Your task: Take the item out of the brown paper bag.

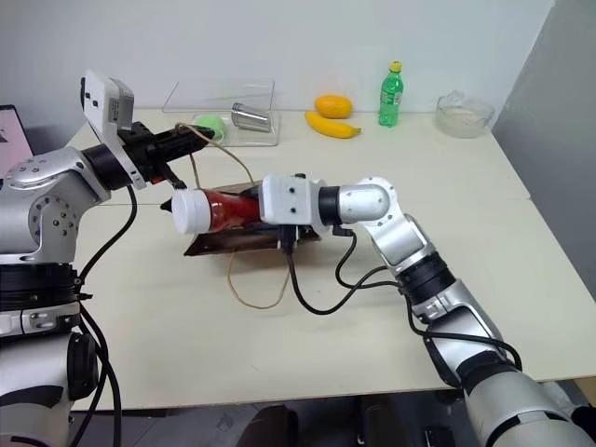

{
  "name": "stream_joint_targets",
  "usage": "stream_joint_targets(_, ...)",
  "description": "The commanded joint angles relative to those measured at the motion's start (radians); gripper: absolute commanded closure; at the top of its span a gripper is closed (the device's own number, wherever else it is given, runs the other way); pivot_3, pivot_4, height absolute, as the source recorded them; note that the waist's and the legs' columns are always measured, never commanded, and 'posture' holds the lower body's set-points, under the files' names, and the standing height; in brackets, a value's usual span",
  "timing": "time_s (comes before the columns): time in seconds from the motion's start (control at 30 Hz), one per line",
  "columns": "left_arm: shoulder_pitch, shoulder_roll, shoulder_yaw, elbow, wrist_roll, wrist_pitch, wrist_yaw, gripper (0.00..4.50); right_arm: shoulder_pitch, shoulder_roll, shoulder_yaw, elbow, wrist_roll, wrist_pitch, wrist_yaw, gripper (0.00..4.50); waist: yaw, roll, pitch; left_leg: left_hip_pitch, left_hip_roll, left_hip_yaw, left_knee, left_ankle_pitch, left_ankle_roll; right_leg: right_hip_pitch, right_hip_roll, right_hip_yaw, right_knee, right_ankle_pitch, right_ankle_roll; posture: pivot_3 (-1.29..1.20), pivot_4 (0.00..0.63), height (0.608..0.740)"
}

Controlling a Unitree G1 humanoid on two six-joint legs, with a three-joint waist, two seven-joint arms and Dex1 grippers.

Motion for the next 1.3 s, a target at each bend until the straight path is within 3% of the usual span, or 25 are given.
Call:
stream_joint_targets(0.03, -0.030, 0.000, 0.006, 0.007, 0.018, -0.026, 0.010, 4.50, -0.008, -0.024, -0.112, -0.114, 0.165, 0.136, 0.036, 2.78, 0.000, 0.000, 0.000, 0.000, 0.000, 0.000, 0.000, 0.000, 0.000, 0.000, 0.000, 0.000, 0.000, 0.000, 0.000, 0.00, 0.150, 0.740)
stream_joint_targets(0.2, -0.029, -0.003, 0.005, 0.028, 0.035, -0.035, 0.014, 4.50, -0.034, -0.082, -0.243, -0.154, 0.292, 0.282, 0.011, 2.78, 0.002, 0.000, 0.000, 0.000, 0.000, 0.000, 0.000, 0.000, 0.000, 0.000, 0.000, 0.000, 0.000, 0.000, 0.000, 0.00, 0.150, 0.740)
stream_joint_targets(0.37, -0.020, 0.001, 0.013, 0.027, 0.037, -0.031, 0.015, 4.50, -0.060, -0.230, -0.286, -0.021, 0.166, 0.167, -0.021, 2.78, 0.004, 0.000, 0.000, 0.000, -0.001, 0.001, 0.000, 0.000, 0.000, 0.000, -0.001, 0.000, 0.000, 0.000, 0.001, 0.00, 0.150, 0.740)
stream_joint_targets(0.47, -0.015, 0.003, 0.017, 0.029, 0.039, -0.032, 0.014, 4.50, -0.065, -0.315, -0.244, 0.106, 0.035, 0.017, -0.039, 2.78, 0.003, 0.000, 0.000, 0.000, -0.002, 0.004, 0.000, 0.000, 0.000, 0.000, -0.001, 0.001, -0.001, 0.000, 0.001, 0.00, 0.150, 0.740)
stream_joint_targets(0.57, -0.018, 0.000, 0.016, 0.034, 0.040, -0.032, 0.015, 4.50, -0.066, -0.392, -0.123, 0.287, -0.205, -0.186, -0.131, 2.78, 0.001, 0.000, 0.000, 0.000, -0.002, 0.006, -0.001, 0.000, 0.000, 0.000, -0.001, 0.001, -0.002, 0.000, 0.001, 0.00, 0.150, 0.740)
stream_joint_targets(0.77, -0.020, -0.007, 0.016, 0.031, 0.032, -0.024, 0.010, 4.50, -0.084, -0.447, 0.079, 0.556, -0.541, -0.408, -0.323, 2.80, -0.006, -0.001, 0.003, 0.000, -0.001, 0.014, -0.001, 0.000, 0.000, -0.002, 0.000, 0.004, -0.001, 0.000, 0.001, 0.00, 0.150, 0.740)
stream_joint_targets(0.93, -0.011, -0.002, 0.020, 0.023, 0.031, -0.019, 0.009, 4.50, -0.074, -0.457, 0.120, 0.605, -0.577, -0.528, -0.303, 2.81, -0.005, -0.001, 0.006, -0.001, 0.000, 0.020, -0.001, 0.000, 0.000, -0.003, 0.000, 0.005, -0.001, 0.000, 0.001, 0.00, 0.150, 0.740)
stream_joint_targets(1.17, -0.002, -0.005, 0.021, 0.028, 0.035, -0.027, 0.013, 4.50, -0.086, -0.463, 0.063, 0.611, -0.525, -0.552, -0.282, 0.24, -0.004, -0.001, 0.006, -0.001, 0.000, 0.019, -0.001, 0.000, 0.000, -0.003, -0.001, 0.005, -0.001, 0.000, 0.001, 0.00, 0.150, 0.740)
stream_joint_targets(1.2, -0.002, -0.006, 0.021, 0.030, 0.036, -0.030, 0.014, 4.50, -0.083, -0.466, 0.050, 0.597, -0.506, -0.546, -0.269, 0.05, -0.004, -0.001, 0.006, -0.001, 0.000, 0.019, -0.001, 0.000, 0.000, -0.002, -0.001, 0.005, -0.001, 0.000, 0.002, 0.00, 0.150, 0.740)
stream_joint_targets(1.3, 0.001, -0.006, 0.022, 0.040, 0.044, -0.042, 0.021, 4.50, -0.045, -0.473, -0.022, 0.482, -0.381, -0.474, -0.180, 0.05, -0.004, -0.001, 0.006, 0.000, 0.000, 0.019, 0.000, 0.000, 0.000, -0.002, -0.001, 0.005, -0.001, 0.000, 0.002, 0.00, 0.150, 0.740)
